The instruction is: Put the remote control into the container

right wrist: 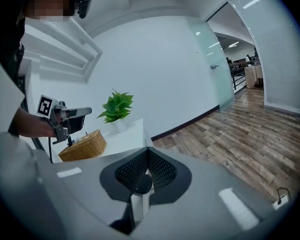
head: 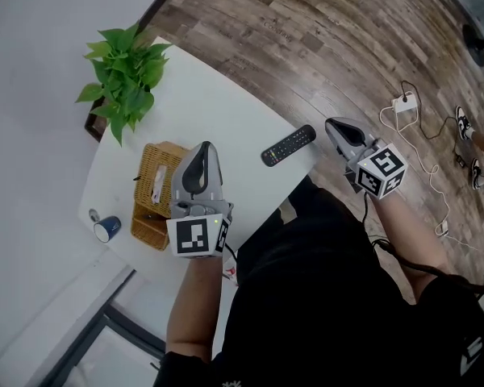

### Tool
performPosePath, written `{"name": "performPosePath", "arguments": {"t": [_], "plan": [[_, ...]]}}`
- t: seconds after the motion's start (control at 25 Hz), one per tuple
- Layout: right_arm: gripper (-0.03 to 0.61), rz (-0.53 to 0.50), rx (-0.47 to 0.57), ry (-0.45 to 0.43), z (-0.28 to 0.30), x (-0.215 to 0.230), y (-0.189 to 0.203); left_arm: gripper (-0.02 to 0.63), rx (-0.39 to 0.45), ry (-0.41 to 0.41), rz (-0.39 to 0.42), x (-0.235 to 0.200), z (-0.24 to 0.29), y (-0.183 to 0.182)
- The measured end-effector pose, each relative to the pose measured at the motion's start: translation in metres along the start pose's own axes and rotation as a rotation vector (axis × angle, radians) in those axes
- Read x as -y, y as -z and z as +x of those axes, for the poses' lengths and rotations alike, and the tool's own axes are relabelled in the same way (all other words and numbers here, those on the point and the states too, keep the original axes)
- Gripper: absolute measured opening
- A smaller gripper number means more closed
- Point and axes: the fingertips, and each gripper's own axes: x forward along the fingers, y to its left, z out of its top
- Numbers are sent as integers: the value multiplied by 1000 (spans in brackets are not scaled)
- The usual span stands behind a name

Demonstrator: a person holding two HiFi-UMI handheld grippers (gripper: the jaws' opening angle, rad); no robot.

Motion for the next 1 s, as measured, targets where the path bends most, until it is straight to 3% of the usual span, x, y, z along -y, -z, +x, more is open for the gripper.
{"name": "performPosePath", "arguments": {"t": [0.52,0.76,1.0], "plan": [[79,83,-99,-86,22,20,55,2,-75,6,-38,9,36,43],[175,191,-103,-192,32,9,63,2,-109,-3,-48,8,37,57],[281,238,-185,-274,44,0,79,2,-122,-9,-58,9,38,61]]}}
